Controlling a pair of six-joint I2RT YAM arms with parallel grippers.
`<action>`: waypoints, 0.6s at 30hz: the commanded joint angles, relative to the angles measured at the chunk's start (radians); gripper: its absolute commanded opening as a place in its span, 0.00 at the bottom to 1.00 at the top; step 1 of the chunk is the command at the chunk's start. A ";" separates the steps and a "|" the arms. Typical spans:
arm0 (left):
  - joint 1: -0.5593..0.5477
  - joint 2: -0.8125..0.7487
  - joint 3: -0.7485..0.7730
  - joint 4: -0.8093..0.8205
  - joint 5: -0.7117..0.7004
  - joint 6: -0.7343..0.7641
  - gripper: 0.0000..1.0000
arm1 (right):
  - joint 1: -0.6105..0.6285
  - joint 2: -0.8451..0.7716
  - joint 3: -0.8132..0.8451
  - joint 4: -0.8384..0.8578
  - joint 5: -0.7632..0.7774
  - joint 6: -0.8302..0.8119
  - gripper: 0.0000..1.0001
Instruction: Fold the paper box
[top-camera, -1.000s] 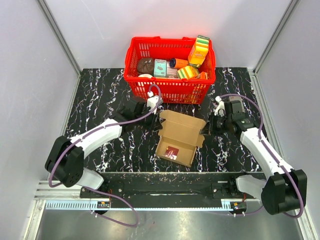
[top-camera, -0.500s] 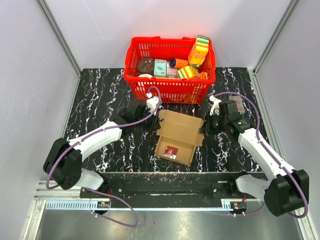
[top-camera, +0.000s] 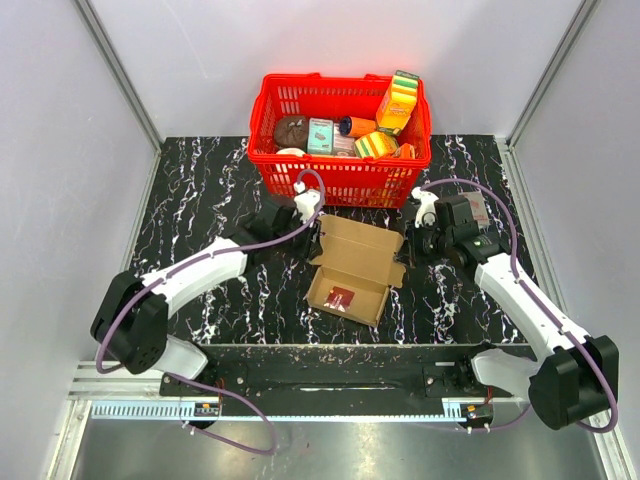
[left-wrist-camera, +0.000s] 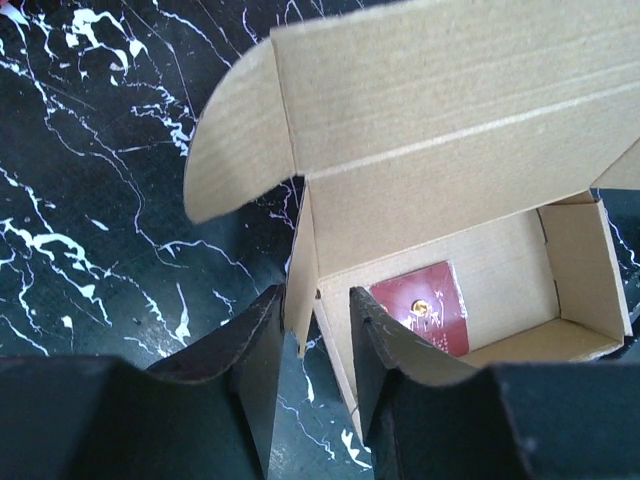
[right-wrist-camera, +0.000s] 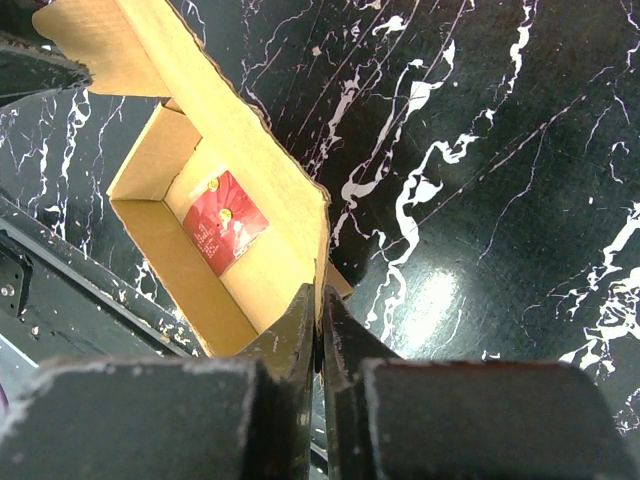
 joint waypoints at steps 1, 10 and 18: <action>-0.002 0.049 0.087 -0.004 0.007 0.039 0.36 | 0.019 0.000 0.037 0.028 -0.023 -0.028 0.08; -0.004 0.090 0.133 -0.053 0.025 0.074 0.21 | 0.025 -0.002 0.037 0.025 -0.008 -0.032 0.08; -0.002 0.053 0.090 -0.061 0.005 0.070 0.07 | 0.026 0.007 0.041 0.028 0.009 -0.023 0.08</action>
